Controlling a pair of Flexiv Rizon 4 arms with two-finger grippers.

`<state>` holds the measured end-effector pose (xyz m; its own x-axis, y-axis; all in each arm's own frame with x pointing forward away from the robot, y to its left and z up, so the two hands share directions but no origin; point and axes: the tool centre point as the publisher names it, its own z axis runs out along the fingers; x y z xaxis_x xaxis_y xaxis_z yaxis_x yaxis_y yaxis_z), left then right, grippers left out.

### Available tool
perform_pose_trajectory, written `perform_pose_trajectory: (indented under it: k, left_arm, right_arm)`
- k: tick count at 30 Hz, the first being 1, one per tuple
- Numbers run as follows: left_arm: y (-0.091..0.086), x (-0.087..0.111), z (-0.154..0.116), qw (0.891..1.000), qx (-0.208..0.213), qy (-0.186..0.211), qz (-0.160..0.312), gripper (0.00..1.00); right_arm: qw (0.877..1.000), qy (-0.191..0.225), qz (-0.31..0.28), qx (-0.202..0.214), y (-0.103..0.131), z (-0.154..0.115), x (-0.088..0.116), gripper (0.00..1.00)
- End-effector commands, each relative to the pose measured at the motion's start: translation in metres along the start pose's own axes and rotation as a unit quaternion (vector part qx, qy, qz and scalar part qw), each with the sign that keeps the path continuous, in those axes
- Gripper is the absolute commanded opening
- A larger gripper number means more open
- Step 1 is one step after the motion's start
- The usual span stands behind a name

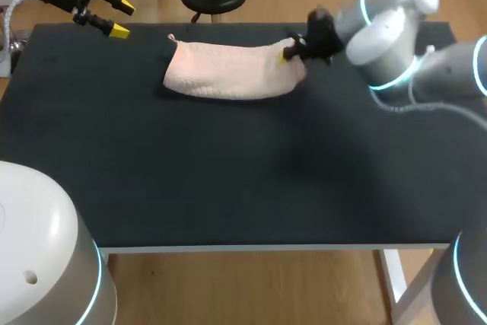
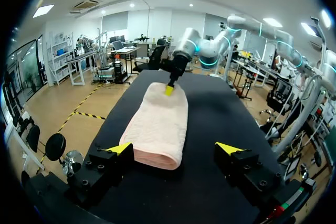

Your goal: Fold the towel

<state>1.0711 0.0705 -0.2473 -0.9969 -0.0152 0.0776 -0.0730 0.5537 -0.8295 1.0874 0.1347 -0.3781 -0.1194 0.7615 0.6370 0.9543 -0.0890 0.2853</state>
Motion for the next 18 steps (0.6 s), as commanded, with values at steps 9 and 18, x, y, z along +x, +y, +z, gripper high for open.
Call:
perform_pose_trajectory:
  k: [9,18]
  left_arm:
    - [0.001,-0.001,0.000,1.000,0.001,0.001,0.001,1.00]
    - [0.001,-0.001,0.000,1.000,0.001,0.001,0.001,1.00]
  right_arm:
    - [0.956,-0.236,-0.175,0.014,0.012,0.018,0.071,0.00]
    - [0.931,-0.267,-0.249,-0.009,0.005,0.058,0.119,0.00]
